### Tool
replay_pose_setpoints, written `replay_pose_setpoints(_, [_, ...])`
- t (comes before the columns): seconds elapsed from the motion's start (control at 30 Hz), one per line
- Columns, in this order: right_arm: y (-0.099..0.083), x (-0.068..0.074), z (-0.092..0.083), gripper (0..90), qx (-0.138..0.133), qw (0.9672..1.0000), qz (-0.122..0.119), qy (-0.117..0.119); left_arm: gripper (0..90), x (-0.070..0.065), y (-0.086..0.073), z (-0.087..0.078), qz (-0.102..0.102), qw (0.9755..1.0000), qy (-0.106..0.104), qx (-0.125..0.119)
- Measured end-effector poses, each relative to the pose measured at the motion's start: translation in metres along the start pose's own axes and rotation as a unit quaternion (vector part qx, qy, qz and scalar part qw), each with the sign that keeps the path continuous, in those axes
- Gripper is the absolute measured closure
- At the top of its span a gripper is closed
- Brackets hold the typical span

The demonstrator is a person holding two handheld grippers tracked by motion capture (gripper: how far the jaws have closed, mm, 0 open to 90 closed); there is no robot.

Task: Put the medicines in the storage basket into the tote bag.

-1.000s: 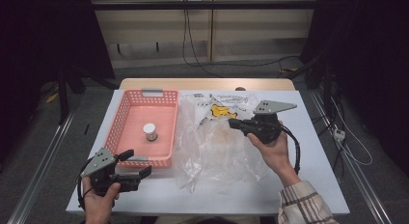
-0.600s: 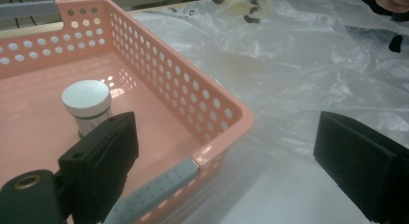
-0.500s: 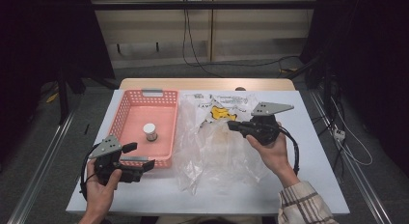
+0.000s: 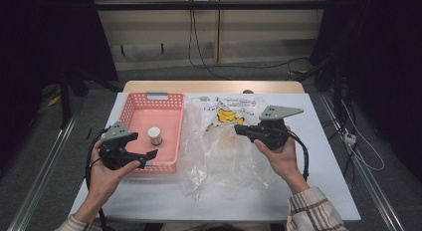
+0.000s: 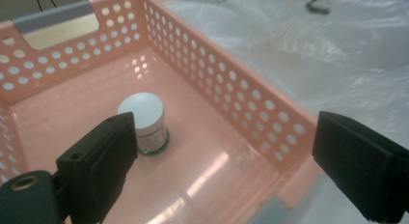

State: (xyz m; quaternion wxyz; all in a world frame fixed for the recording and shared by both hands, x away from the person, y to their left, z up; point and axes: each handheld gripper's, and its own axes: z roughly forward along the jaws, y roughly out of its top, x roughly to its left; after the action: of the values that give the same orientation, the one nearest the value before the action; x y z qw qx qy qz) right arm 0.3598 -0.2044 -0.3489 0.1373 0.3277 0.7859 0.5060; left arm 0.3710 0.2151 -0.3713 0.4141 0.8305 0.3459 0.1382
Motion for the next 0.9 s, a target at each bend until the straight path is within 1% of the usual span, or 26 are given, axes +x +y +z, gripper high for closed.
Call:
replay_pose_setpoints(0.03, [0.000, 0.000, 0.000, 90.0, 0.000, 1.0000, 0.000, 0.000, 8.5, 0.003, 0.001, 0.003, -0.001, 1.0000, 0.000, 0.008])
replay_pose_setpoints(0.07, [0.000, 0.000, 0.000, 90.0, 0.000, 1.0000, -0.002, 0.000, 8.3, 0.005, 0.003, 0.006, -0.007, 0.9999, -0.002, 0.013])
replay_pose_setpoints(0.13, [0.000, 0.001, 0.000, 90.0, 0.002, 1.0000, -0.007, -0.001, 8.0, 0.010, 0.007, 0.010, -0.003, 0.9999, 0.002, 0.014])
replay_pose_setpoints(0.17, [0.000, 0.001, 0.000, 90.0, 0.002, 1.0000, -0.007, -0.001, 8.0, 0.012, 0.010, 0.012, -0.002, 0.9998, 0.005, 0.019])
replay_pose_setpoints(0.23, [0.000, 0.001, 0.000, 90.0, 0.002, 1.0000, -0.007, -0.002, 8.1, 0.016, 0.015, 0.015, -0.002, 0.9998, 0.012, 0.014])
replay_pose_setpoints(0.33, [0.000, 0.001, 0.000, 90.0, 0.003, 1.0000, -0.008, -0.003, 8.0, 0.022, 0.021, 0.022, -0.011, 0.9996, 0.022, 0.012])
replay_pose_setpoints(0.4, [0.000, 0.000, 0.000, 90.0, 0.002, 1.0000, -0.006, -0.001, 7.9, 0.025, 0.022, 0.029, -0.013, 0.9992, 0.032, 0.020])
replay_pose_setpoints(0.43, [0.000, 0.000, 0.000, 90.0, 0.003, 1.0000, -0.005, -0.002, 8.2, 0.028, 0.022, 0.034, -0.021, 0.9991, 0.029, 0.022])
replay_pose_setpoints(0.5, [-0.001, 0.000, 0.001, 90.0, 0.004, 1.0000, -0.004, -0.001, 9.0, 0.033, 0.023, 0.040, -0.023, 0.9987, 0.031, 0.034])
replay_pose_setpoints(0.53, [-0.001, 0.000, 0.001, 90.0, 0.004, 1.0000, -0.005, -0.001, 9.4, 0.034, 0.023, 0.044, -0.026, 0.9985, 0.034, 0.035])
replay_pose_setpoints(0.57, [-0.001, 0.000, 0.002, 90.0, 0.005, 1.0000, -0.005, 0.000, 9.5, 0.035, 0.024, 0.046, -0.025, 0.9981, 0.039, 0.040])
replay_pose_setpoints(0.6, [-0.001, 0.000, 0.002, 90.0, 0.005, 1.0000, -0.005, 0.000, 9.4, 0.036, 0.025, 0.049, -0.028, 0.9980, 0.036, 0.044])
replay_pose_setpoints(0.63, [-0.001, 0.000, 0.002, 90.0, 0.005, 1.0000, -0.005, 0.000, 9.5, 0.037, 0.027, 0.051, -0.033, 0.9982, 0.029, 0.041])
replay_pose_setpoints(0.7, [-0.001, 0.000, 0.002, 90.0, 0.006, 1.0000, -0.005, 0.000, 9.5, 0.035, 0.029, 0.054, -0.029, 0.9981, 0.027, 0.047])
replay_pose_setpoints(0.73, [-0.001, 0.000, 0.002, 90.0, 0.006, 1.0000, -0.005, -0.001, 9.5, 0.035, 0.029, 0.057, -0.026, 0.9979, 0.032, 0.050])
replay_pose_setpoints(0.8, [-0.001, 0.000, 0.002, 90.0, 0.006, 1.0000, -0.005, -0.001, 9.7, 0.037, 0.028, 0.063, -0.026, 0.9972, 0.034, 0.062])
replay_pose_setpoints(0.87, [-0.001, 0.000, 0.002, 90.0, 0.007, 1.0000, -0.006, -0.001, 10.6, 0.040, 0.027, 0.070, -0.024, 0.9954, 0.047, 0.080])
replay_pose_setpoints(0.9, [-0.001, 0.001, 0.002, 90.0, 0.007, 1.0000, -0.006, -0.001, 11.5, 0.042, 0.026, 0.074, -0.030, 0.9946, 0.050, 0.086])
